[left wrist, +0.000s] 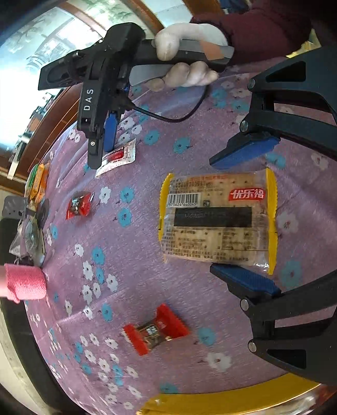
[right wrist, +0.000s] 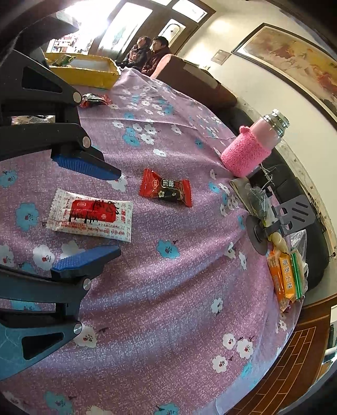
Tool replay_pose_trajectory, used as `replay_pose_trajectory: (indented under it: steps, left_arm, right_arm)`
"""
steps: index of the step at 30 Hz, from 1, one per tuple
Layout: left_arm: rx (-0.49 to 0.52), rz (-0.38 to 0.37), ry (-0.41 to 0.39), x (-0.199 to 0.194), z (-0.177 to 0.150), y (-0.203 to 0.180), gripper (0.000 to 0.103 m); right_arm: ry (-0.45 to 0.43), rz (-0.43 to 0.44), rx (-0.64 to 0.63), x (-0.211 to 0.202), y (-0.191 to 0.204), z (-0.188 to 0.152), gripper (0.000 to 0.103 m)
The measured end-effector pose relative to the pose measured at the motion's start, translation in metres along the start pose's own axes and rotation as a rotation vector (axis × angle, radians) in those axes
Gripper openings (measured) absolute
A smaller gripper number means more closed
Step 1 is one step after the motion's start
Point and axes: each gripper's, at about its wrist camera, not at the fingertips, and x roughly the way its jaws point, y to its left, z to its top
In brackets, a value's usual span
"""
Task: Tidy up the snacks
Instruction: 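Grasp the large cracker packet with the left gripper while the right grasps the white-red sachet, then carry the cracker packet and sachet over the tray and release them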
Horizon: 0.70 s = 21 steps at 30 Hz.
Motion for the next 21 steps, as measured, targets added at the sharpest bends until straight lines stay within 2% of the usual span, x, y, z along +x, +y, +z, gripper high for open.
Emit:
replay_pose_trajectory:
  steps: [5,8,11,13,14,17,21]
  left_arm:
    - [-0.001,0.085,-0.038,0.004,-0.001,-0.01,0.075]
    - [0.013,0.145,-0.054,0.009,0.001,-0.017,0.076]
    - [0.069,0.216,-0.083,0.017,0.0,-0.025,0.077]
    - [0.081,0.205,-0.102,0.017,0.0,-0.025,0.075]
    - [0.081,0.209,-0.107,0.016,-0.001,-0.024,0.068]
    - [0.06,0.203,-0.116,0.012,-0.002,-0.02,0.068]
    - [0.012,0.202,-0.136,0.006,-0.008,-0.015,0.068]
  right_arm:
    - [0.001,-0.048,-0.077,0.004,0.016,-0.008,0.057]
    - [-0.008,-0.119,-0.149,0.008,0.03,-0.015,0.057]
    - [-0.013,-0.192,-0.201,0.011,0.038,-0.02,0.052]
    - [-0.013,-0.236,-0.224,0.012,0.041,-0.021,0.048]
    - [-0.014,-0.249,-0.232,0.012,0.041,-0.022,0.043]
    - [-0.024,-0.307,-0.261,0.013,0.043,-0.023,0.032]
    - [-0.036,-0.305,-0.252,0.011,0.041,-0.024,0.028]
